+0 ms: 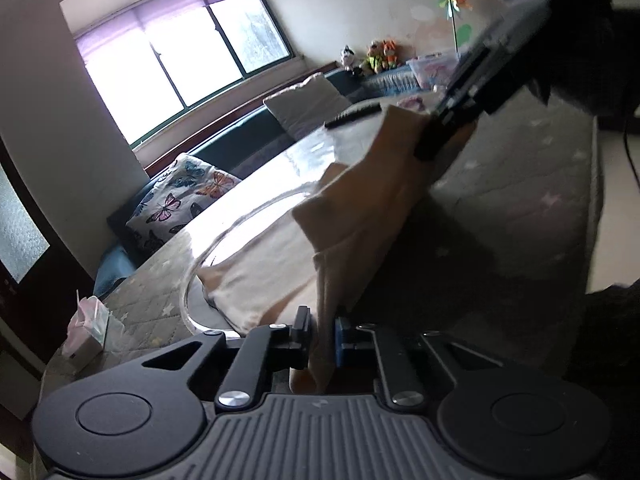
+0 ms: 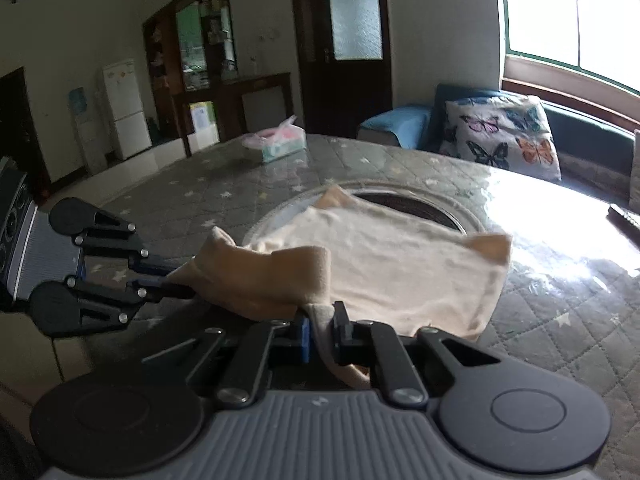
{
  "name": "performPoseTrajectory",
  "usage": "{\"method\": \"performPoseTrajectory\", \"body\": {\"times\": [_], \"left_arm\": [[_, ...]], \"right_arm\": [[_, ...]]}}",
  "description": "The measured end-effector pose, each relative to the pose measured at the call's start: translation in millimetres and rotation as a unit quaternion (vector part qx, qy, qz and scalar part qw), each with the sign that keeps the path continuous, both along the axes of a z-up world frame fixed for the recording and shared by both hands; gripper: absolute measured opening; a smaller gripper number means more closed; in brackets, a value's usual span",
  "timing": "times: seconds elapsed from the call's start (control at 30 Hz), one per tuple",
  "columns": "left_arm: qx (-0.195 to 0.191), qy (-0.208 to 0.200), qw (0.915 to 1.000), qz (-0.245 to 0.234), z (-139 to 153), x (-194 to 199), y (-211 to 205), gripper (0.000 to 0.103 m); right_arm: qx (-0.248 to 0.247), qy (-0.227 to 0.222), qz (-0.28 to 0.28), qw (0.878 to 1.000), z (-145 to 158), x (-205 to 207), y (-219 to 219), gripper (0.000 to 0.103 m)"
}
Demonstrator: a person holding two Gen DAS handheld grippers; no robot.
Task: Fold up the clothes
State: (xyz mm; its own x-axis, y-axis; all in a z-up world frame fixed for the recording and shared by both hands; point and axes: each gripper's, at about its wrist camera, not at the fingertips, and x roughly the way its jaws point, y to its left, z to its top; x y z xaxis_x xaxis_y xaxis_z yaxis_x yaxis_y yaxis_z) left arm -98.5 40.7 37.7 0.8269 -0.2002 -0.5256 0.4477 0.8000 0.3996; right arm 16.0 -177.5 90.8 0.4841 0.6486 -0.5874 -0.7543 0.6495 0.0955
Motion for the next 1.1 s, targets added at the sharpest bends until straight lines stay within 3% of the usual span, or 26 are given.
{"method": "performPoseTrajectory", "body": {"times": [0.17, 0.3, 0.57, 0.8, 1.1], "left_arm": [[-0.029, -0.003, 0.9996, 0.001, 31, -31, 1, 0.012], [-0.042, -0.009, 0.9990, 0.012, 35, -13, 2, 0.011], [-0.057, 0.008, 0.9972, 0.047, 29, 78, 9, 0.011], [-0.074, 0.068, 0.9902, 0.097, -1, 166, 24, 0.011], [-0.088, 0.095, 0.9830, 0.131, -30, 198, 38, 0.012]], "right_arm": [[0.017, 0.002, 0.022, 1.000, 24, -42, -20, 0.009], [0.017, -0.004, 0.027, 0.999, 35, -50, -24, 0.008], [0.007, 0.028, -0.006, 1.000, 26, 34, -3, 0.008], [-0.014, 0.077, -0.038, 0.996, -3, 116, 20, 0.008], [-0.031, 0.107, -0.075, 0.991, -60, 156, 40, 0.014]]}}
